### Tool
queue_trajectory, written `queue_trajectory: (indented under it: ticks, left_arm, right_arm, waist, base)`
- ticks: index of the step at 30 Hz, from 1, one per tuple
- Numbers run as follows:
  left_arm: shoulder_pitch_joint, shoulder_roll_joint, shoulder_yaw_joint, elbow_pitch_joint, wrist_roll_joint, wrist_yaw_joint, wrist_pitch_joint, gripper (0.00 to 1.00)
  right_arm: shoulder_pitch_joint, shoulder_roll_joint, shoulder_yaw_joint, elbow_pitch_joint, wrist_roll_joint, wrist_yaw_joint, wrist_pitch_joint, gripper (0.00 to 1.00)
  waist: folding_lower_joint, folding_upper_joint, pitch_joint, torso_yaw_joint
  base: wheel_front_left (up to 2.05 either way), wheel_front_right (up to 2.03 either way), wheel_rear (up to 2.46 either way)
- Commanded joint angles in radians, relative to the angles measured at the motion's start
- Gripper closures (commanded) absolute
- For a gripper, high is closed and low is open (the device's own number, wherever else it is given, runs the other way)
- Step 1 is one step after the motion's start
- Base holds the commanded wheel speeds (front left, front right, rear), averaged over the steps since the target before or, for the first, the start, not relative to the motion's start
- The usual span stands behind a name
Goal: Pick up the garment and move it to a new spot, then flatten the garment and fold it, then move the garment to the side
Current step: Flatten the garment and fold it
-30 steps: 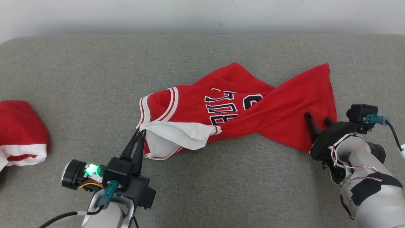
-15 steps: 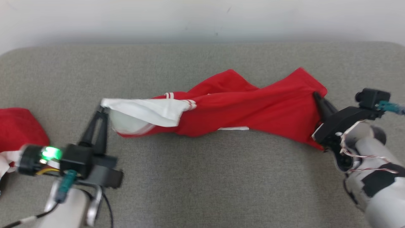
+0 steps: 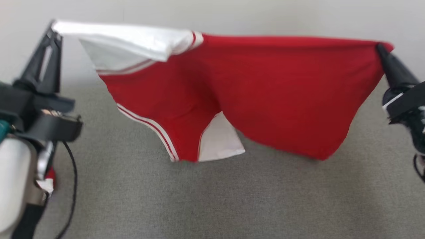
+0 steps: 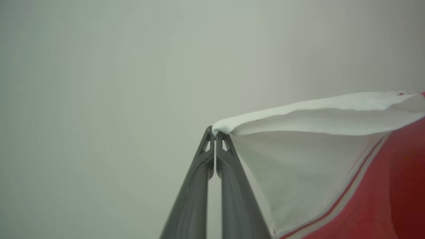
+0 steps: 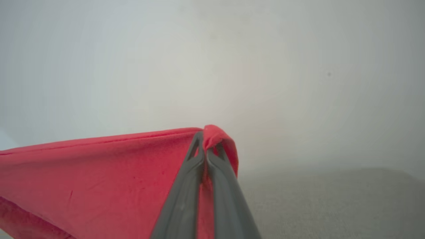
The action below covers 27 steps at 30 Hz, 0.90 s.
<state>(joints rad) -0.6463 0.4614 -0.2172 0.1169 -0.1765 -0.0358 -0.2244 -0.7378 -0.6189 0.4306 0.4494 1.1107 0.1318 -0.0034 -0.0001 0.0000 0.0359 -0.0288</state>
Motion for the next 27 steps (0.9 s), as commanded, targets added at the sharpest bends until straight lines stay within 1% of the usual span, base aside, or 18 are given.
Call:
queue_trajectory:
  ticks: [1, 3, 6, 11, 14, 15, 19, 22, 24, 27]
  left_arm:
    - [-0.047, 0.021, 0.011, -0.014, -0.003, -0.007, 0.015, 1.0]
    - [-0.098, 0.04, 0.013, -0.034, 0.002, -0.019, 0.031, 1.0]
    - [-0.182, 0.069, 0.0, -0.057, 0.018, -0.042, 0.058, 1.0]
    - [-0.316, 0.116, -0.047, -0.069, 0.041, -0.074, 0.091, 1.0]
    - [-0.358, 0.132, -0.073, -0.061, 0.04, -0.083, 0.101, 1.0]
    - [-0.392, 0.148, -0.094, -0.051, 0.039, -0.085, 0.106, 1.0]
    - [-0.424, 0.166, -0.116, -0.042, 0.025, -0.091, 0.11, 1.0]
    - [-0.438, 0.189, -0.13, -0.049, 0.035, -0.093, 0.109, 1.0]
    - [-0.437, 0.195, -0.137, -0.058, 0.027, -0.094, 0.117, 1.0]
    - [-0.421, 0.206, -0.146, -0.071, 0.015, -0.091, 0.129, 1.0]
  right_arm:
    - [-0.009, -0.032, -0.008, -0.048, 0.018, -0.002, 0.005, 1.0]
    - [-0.021, -0.066, -0.02, -0.119, 0.049, -0.002, 0.017, 1.0]
    - [-0.044, -0.123, -0.031, -0.197, 0.064, -0.002, 0.043, 1.0]
    - [-0.097, -0.195, -0.036, -0.264, 0.058, -0.002, 0.1, 1.0]
    - [-0.114, -0.213, -0.033, -0.278, 0.055, -0.002, 0.124, 1.0]
    - [-0.129, -0.226, -0.028, -0.292, 0.049, -0.002, 0.144, 1.0]
    - [-0.145, -0.236, -0.027, -0.309, 0.057, -0.002, 0.17, 1.0]
    - [-0.15, -0.25, -0.031, -0.325, 0.065, -0.002, 0.191, 1.0]
    - [-0.146, -0.269, -0.034, -0.338, 0.058, -0.002, 0.205, 1.0]
    - [-0.122, -0.279, -0.045, -0.353, 0.076, -0.002, 0.222, 1.0]
  waist:
    - [0.0001, 0.0, -0.046, -0.016]
    - [0.0001, 0.0, -0.059, -0.018]
    - [0.0001, 0.0, -0.077, -0.018]
    - [0.0001, 0.0, -0.102, -0.018]
    - [0.0001, 0.0, -0.11, -0.016]
    - [0.0001, 0.0, -0.118, -0.016]
    - [0.0001, 0.0, -0.128, -0.016]
    - [0.0001, 0.0, -0.14, -0.017]
    - [0.0001, 0.0, -0.145, -0.018]
    - [0.0001, 0.0, -0.149, -0.019]
  base:
    - [0.0, 0.0, 0.0]
    - [0.0, 0.0, 0.0]
    - [0.0, 0.0, 0.0]
    - [0.0, 0.0, 0.0]
    - [0.0, 0.0, 0.0]
    - [0.0, 0.0, 0.0]
    - [0.0, 0.0, 0.0]
    - [0.0, 0.0, 0.0]
    - [0.0, 0.0, 0.0]
    - [0.0, 0.0, 0.0]
